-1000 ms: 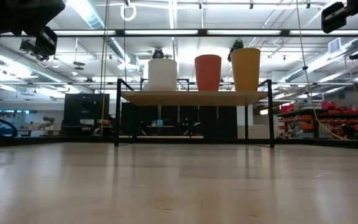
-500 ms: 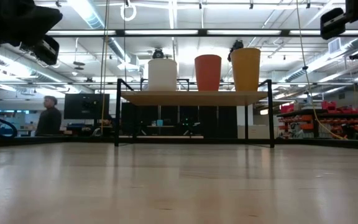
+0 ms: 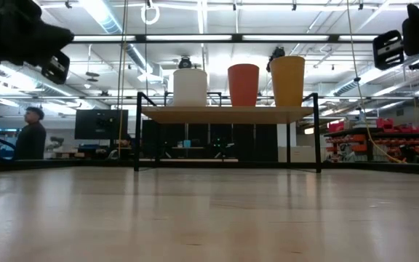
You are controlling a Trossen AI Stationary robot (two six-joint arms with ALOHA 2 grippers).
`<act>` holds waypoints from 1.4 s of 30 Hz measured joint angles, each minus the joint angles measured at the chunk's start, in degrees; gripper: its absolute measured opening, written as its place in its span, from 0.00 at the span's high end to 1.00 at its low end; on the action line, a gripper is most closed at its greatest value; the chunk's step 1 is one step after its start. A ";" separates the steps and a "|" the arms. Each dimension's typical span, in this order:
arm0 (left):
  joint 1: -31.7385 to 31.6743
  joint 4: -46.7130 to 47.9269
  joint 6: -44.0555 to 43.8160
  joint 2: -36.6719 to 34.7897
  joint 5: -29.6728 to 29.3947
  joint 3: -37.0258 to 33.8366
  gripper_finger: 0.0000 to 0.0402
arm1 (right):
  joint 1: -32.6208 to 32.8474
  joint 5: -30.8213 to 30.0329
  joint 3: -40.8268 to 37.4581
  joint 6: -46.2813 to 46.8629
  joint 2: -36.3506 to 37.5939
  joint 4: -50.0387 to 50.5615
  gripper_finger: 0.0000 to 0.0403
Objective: Stack small to large cups/mugs on shelf
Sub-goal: Return to Home Position
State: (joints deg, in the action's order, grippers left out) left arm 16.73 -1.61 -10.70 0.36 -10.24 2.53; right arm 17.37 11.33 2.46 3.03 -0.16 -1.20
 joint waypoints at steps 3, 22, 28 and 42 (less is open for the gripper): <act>0.00 2.31 -0.17 0.00 0.01 0.01 0.92 | 0.00 0.00 0.00 -0.53 0.00 2.12 0.77; 0.00 3.23 -0.22 0.00 0.00 0.01 0.92 | 0.00 -0.41 0.26 -0.07 -0.24 4.79 0.77; 0.00 3.21 -0.24 0.00 0.00 0.01 0.92 | 0.00 -0.39 0.28 -0.05 -0.24 4.77 0.77; 0.00 3.19 -0.25 0.00 0.00 0.04 0.91 | 0.00 -0.39 0.31 -0.03 -0.24 4.77 0.77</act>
State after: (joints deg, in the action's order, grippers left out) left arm 16.73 1.58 -10.94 0.36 -10.24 2.57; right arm 17.37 10.94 2.76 3.01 -0.40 3.57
